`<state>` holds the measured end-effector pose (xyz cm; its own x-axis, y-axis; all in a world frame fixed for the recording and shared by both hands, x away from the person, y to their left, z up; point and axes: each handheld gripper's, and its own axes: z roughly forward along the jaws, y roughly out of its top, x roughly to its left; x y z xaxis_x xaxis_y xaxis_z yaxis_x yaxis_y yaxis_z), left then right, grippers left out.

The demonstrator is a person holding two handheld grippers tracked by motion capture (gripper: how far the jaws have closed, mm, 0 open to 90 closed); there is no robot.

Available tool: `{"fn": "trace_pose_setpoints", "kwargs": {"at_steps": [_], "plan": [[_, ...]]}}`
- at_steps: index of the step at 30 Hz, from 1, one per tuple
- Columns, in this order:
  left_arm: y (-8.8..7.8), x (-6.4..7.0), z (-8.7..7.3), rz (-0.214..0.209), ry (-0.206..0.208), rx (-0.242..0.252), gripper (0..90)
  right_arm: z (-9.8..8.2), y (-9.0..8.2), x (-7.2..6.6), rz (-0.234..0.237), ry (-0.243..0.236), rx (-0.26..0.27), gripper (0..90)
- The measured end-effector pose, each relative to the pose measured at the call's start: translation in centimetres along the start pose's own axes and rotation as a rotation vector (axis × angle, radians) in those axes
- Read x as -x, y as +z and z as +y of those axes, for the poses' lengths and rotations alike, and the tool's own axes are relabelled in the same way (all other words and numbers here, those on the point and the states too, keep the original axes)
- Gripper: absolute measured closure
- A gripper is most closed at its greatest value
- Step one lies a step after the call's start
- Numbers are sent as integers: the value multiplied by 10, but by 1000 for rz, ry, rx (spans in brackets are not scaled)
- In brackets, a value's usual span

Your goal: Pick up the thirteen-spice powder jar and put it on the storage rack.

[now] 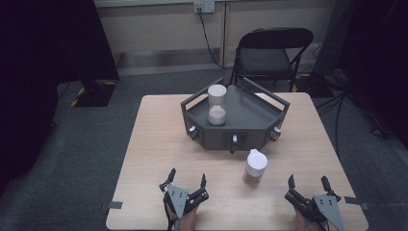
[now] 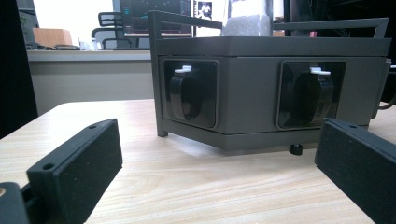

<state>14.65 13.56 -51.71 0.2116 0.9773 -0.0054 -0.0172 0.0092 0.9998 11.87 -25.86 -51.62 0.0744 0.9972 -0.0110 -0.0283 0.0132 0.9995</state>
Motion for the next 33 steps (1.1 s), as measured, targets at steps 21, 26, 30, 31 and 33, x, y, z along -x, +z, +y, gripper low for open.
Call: {"fn": "trace_pose_setpoints", "kwargs": {"at_steps": [21,26,30,31,33], "plan": [[0,0,0,0,0,0,0,17,0,1,19,26,29,0],[0,0,0,0,0,0,0,34,1,1,73,54,59,0],[0,0,0,0,0,0,0,44,4,-3,117,60,67,0],[0,0,0,0,0,0,0,46,5,-5,124,62,68,0],[0,0,0,0,0,0,0,50,8,-7,147,73,67,0]]}}
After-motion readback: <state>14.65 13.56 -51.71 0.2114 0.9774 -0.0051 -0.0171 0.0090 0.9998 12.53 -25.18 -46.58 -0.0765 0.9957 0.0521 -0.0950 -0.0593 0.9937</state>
